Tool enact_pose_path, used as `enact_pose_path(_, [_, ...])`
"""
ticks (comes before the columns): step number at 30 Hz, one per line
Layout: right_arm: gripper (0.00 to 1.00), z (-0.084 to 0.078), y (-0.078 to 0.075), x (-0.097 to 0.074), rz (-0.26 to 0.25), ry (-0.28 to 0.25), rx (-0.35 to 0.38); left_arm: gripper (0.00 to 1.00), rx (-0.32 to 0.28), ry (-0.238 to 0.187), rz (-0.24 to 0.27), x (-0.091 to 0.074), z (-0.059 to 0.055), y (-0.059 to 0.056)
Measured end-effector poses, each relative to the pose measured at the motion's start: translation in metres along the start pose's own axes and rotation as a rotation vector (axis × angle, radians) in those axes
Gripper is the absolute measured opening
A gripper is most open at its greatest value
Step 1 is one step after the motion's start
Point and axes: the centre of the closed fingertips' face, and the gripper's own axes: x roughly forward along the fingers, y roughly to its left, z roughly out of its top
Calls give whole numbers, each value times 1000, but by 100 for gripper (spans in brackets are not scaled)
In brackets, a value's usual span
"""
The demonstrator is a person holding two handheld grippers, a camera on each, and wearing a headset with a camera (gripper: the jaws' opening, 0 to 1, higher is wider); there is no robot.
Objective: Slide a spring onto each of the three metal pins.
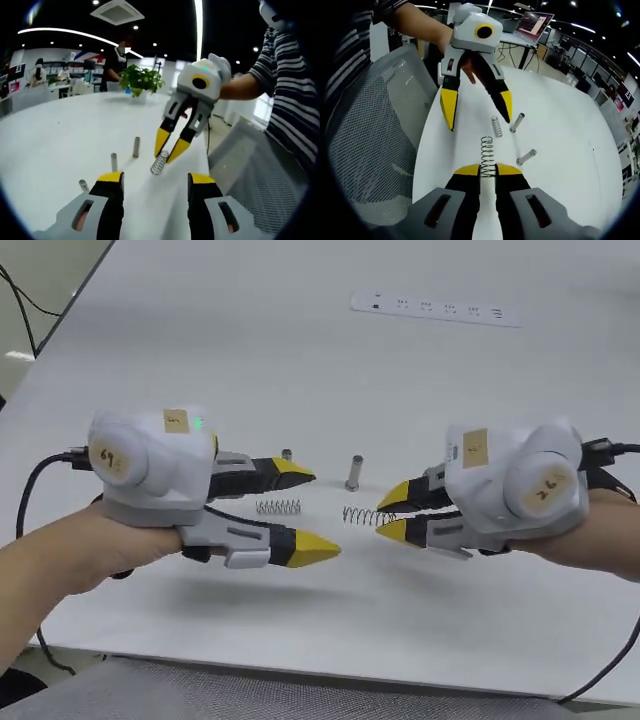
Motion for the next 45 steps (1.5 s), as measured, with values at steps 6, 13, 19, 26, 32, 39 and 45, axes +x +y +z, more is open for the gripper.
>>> enact_pose_path(6, [7,3,-2,0,0,-10,-12,34,17,2,-33,9,4,-4])
enact_pose_path(13, [7,5,-3,-2,2,-16,-21,26,25,3,-57,18,6,-4])
enact_pose_path(19, [7,7,-4,-4,2,-24,-27,22,41,9,-72,25,7,-8])
enact_pose_path(26, [7,10,-5,-6,0,-31,-30,17,57,13,-82,29,7,-10])
enact_pose_path(32, [7,9,-3,-7,7,-30,-32,12,59,5,-83,29,10,-9])
enact_pose_path(39, [7,11,-4,-8,9,-39,-29,5,58,-8,-78,27,13,-7])
enact_pose_path(45, [7,12,-5,-9,11,-43,-27,4,69,-15,-83,26,14,-6])
